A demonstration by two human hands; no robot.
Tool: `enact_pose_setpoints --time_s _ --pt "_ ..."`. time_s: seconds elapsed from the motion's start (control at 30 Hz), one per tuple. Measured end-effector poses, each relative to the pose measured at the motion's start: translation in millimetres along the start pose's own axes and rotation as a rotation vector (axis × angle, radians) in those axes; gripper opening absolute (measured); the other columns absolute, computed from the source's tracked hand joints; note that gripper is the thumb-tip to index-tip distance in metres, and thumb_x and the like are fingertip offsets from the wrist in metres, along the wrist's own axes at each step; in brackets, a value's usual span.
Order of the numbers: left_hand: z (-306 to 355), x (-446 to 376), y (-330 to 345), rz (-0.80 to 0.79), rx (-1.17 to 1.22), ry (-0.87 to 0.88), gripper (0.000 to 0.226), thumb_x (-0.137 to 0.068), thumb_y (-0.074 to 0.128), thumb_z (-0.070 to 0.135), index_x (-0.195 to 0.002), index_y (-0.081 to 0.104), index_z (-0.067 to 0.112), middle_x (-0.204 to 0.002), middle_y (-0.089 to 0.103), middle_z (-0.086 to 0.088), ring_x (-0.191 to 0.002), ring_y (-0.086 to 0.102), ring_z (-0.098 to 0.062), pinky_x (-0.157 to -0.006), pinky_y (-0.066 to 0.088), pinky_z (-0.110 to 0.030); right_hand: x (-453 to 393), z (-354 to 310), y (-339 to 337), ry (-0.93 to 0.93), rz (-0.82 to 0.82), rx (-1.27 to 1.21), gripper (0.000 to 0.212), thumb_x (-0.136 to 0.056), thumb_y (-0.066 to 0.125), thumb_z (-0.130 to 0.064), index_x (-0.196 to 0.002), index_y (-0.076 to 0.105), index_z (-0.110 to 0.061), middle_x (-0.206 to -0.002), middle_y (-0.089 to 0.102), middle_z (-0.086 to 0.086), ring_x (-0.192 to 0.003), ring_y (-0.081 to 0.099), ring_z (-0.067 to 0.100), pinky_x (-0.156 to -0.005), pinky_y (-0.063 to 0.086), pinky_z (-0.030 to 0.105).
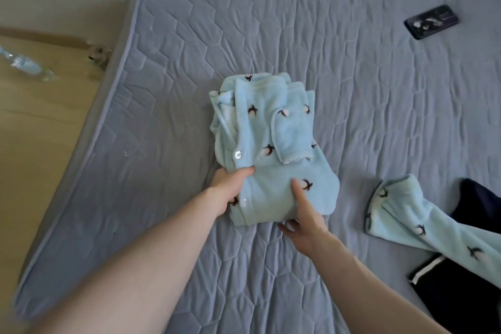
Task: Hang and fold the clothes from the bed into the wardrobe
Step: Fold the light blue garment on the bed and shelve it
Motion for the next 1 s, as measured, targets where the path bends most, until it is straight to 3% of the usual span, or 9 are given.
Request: enact_pose_setpoints --time_s 0.17,0.33,0.43,0.53,0.63,0.7,0.8,0.9,1.0 --pt "-22 51 -2 -0.025 0.174 -0.007 0.039 -0.077 0.084 0.024 -0.112 0.074 0.012 -0.091 0.08 -0.003 -0.083 0.078 -0.023 -0.083 0.061 -0.041 19 -16 -17 -0.094 -0.015 -0.011 0.042 -0.081 0.08 -0.015 -0.12 0.068 -0.015 -0.113 0.078 0.006 -0.104 0.073 0.03 -0.083 0.062 0.047" --pt "-101 154 13 -0.296 0.29 -0.12 0.07 -0.062 0.085 0.022 -0.128 0.068 0.011 -0.119 0.076 -0.006 -0.111 0.072 -0.027 -0.101 0.055 -0.047 54 1 -75 0.004 -0.076 0.249 0.05 -0.068 0.063 -0.008 -0.117 0.073 -0.01 -0.114 0.075 0.021 -0.105 0.07 0.046 -0.088 0.058 0.055" --pt "-153 203 12 -0.587 -0.056 -0.32 0.073 -0.062 0.084 0.045 -0.127 0.066 0.017 -0.126 0.073 -0.005 -0.122 0.066 -0.027 -0.103 0.053 -0.04 64 23 -111 0.091 -0.042 0.445 0.062 -0.051 0.068 -0.014 -0.112 0.073 -0.007 -0.104 0.077 0.022 -0.097 0.072 0.044 -0.079 0.061 0.05" --pt "-168 212 -15 -0.733 -0.606 -0.405 0.075 -0.069 0.066 0.074 -0.12 0.066 0.019 -0.125 0.072 -0.001 -0.116 0.068 -0.019 -0.095 0.055 -0.034 59 34 -135 0.055 0.067 0.513 0.046 -0.063 0.079 -0.015 -0.108 0.071 -0.011 -0.099 0.077 0.013 -0.09 0.073 0.034 -0.07 0.062 0.04" --pt "-128 173 -40 -0.595 -0.71 -0.239 0.066 -0.084 0.059 0.076 -0.106 0.075 0.015 -0.1 0.079 0.002 -0.093 0.076 -0.016 -0.069 0.055 -0.026 52 42 -143 -0.033 0.144 0.484 0.037 -0.068 0.084 -0.016 -0.102 0.072 -0.021 -0.082 0.078 -0.002 -0.074 0.076 0.021 -0.053 0.057 0.027" --pt "-80 136 -59 -0.305 -0.623 -0.032 0.069 -0.072 0.067 0.079 -0.098 0.075 0.015 -0.091 0.078 0.002 -0.082 0.075 -0.015 -0.063 0.052 -0.025 51 46 -141 -0.079 0.149 0.421 0.037 -0.069 0.088 -0.019 -0.098 0.067 -0.029 -0.071 0.075 -0.015 -0.06 0.073 0.007 -0.043 0.053 0.019" --pt "-29 101 -78 0.041 -0.721 0.16 0.108 -0.04 0.072 0.092 -0.123 0.059 0.024 -0.126 0.061 0.008 -0.113 0.063 -0.015 -0.086 0.051 -0.033 56 45 -133 -0.123 0.144 0.335 0.043 -0.069 0.094 -0.028 -0.094 0.06 -0.036 -0.068 0.071 -0.025 -0.059 0.07 -0.003 -0.041 0.051 0.015" --pt "-42 75 -67 -0.029 -0.907 0.037 0.173 -0.019 0.071 0.1 -0.162 0.008 0.024 -0.166 0.013 -0.001 -0.153 0.022 -0.028 -0.121 0.03 -0.05 62 41 -127 -0.137 0.102 0.326 0.048 -0.065 0.098 -0.029 -0.094 0.061 -0.034 -0.071 0.073 -0.022 -0.062 0.072 0.0 -0.043 0.052 0.016" --pt "-70 53 -61 -0.1 -0.795 -0.082 0.184 -0.014 0.079 0.093 -0.162 -0.009 0.028 -0.17 0.012 -0.001 -0.154 0.022 -0.027 -0.123 0.028 -0.051 61 39 -122 -0.153 0.012 0.417 0.056 -0.058 0.101 -0.027 -0.102 0.066 -0.032 -0.085 0.079 -0.012 -0.074 0.077 0.009 -0.052 0.058 0.023"
Point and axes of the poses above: each hand's wrist, its own x-axis away from the middle knuckle, its own y-axis out of the palm, z = x × y, the point moved 8 cm from there along -x, towards the middle knuckle
